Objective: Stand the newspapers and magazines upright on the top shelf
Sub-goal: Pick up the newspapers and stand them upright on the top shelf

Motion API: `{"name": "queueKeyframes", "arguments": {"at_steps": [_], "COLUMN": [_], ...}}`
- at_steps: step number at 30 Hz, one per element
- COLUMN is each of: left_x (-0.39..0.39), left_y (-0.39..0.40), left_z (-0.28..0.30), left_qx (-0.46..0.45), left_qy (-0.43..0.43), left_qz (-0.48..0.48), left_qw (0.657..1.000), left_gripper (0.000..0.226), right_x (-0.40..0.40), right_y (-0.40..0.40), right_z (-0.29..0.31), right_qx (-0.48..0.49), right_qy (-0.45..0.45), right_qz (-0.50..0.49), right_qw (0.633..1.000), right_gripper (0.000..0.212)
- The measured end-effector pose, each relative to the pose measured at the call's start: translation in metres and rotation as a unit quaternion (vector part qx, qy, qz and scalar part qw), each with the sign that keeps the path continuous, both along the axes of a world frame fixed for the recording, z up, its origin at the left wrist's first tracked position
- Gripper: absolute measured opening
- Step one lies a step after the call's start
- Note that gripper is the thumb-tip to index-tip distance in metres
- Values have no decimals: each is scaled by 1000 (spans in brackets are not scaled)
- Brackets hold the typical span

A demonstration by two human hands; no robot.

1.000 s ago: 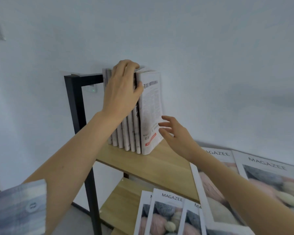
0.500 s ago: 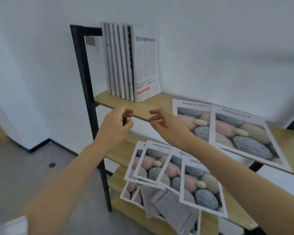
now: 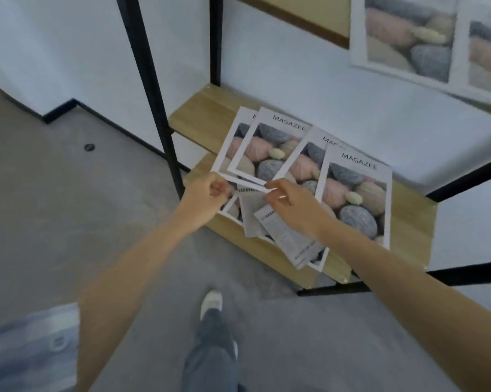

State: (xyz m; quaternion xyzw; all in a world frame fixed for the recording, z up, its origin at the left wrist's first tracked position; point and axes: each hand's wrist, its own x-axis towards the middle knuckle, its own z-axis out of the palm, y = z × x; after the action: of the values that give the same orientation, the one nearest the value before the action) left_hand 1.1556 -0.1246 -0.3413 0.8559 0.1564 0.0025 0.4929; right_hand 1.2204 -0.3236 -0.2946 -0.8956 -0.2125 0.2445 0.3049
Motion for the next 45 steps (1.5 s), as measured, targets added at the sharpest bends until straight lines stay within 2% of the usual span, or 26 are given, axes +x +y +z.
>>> {"name": "queueKeyframes", "arguments": {"at_steps": [4,7,11,14,18,21,24,28,33,34,37,41,45], "left_x": [15,40,70,95,129,149,162,176,195,195,181,151,109], "left_y": [-11,-20,-27,-30,-34,-39,-42,-43,-57,-60,-62,-56,-42], "left_z": [-71,-138,-215,-279,-351,-383,-405,-408,-407,-404,-385,-344,-285], "left_qx": [-35,-81,-178,-229,-238,-252,-273,-300,-381,-387,-399,-407,-374], "left_qy": [59,101,152,186,201,209,200,190,180,179,155,142,151], "left_qz": [26,63,123,152,172,158,161,185,184,187,208,231,243], "left_qw": [997,990,964,943,934,932,927,916,888,885,879,872,882], "left_gripper": [15,10,10,19,13,14,4,8,56,55,33,36,26], "right_x": [12,31,51,72,98,106,105,105,112,113,115,105,84], "right_y": [-6,-13,-19,-25,-32,-35,-39,-41,-43,-46,-52,-50,-34], "right_z": [-69,-136,-221,-289,-366,-407,-436,-450,-446,-440,-418,-370,-315], "right_qx": [-46,-107,-124,-148,-207,-276,-350,-371,-333,-316,-291,-273,-235], "right_qy": [33,22,48,33,14,-7,-75,-136,-142,-137,-141,-174,-169], "right_qz": [-29,-33,-74,-93,-95,-67,-41,-42,-63,-63,-56,-51,-34], "right_qw": [998,993,988,984,974,959,933,918,930,936,945,945,956], "right_gripper": [33,30,30,36,40,56,78,83,82,81,73,63,62]}}
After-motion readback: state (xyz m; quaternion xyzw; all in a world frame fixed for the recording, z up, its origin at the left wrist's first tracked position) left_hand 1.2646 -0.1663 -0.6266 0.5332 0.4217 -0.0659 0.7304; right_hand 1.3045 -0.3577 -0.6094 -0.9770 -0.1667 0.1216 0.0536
